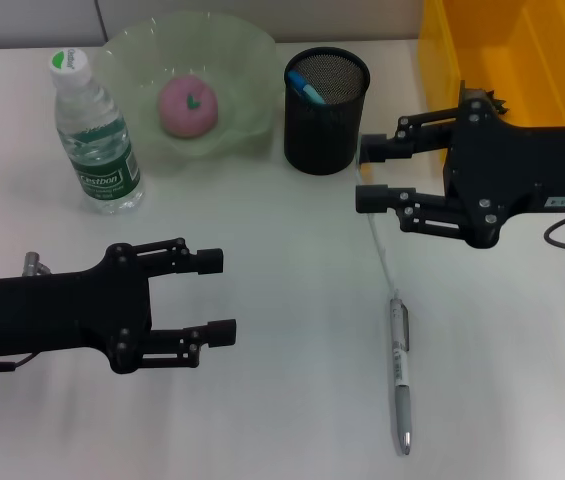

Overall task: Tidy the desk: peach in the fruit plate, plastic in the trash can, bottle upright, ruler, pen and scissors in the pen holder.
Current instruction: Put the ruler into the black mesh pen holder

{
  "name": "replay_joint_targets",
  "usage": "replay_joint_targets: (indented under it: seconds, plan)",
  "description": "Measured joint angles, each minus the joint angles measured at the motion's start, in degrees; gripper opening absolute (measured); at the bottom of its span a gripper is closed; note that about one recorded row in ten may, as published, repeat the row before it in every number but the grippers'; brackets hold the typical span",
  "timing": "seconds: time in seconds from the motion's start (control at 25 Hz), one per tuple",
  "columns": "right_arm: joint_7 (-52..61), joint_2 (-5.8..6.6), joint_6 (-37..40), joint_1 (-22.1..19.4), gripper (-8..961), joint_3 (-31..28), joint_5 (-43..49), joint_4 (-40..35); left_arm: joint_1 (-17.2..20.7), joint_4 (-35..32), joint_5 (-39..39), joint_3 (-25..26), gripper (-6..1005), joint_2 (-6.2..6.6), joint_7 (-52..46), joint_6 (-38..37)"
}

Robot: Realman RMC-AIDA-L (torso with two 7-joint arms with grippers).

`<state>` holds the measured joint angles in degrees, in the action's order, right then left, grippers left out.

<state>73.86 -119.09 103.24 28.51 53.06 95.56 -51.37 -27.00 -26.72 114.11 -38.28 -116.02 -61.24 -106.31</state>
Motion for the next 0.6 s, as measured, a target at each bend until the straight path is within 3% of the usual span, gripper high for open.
replay_joint_targets:
  seconds: [0.32, 0.6]
  plan:
    - [-3.41, 0.00, -0.50, 0.04, 382, -0.52, -1.20, 2.55, 0.16, 0.05, -0.71, 0.05, 775, -0.40, 0.22, -0.02]
    - [-8.17, 0.00, -0.69, 1.11, 383, -5.15, -2.44, 7.23, 0.45, 0.38, -1.92, 0.46, 775, -1.17, 1.29, 0.62]
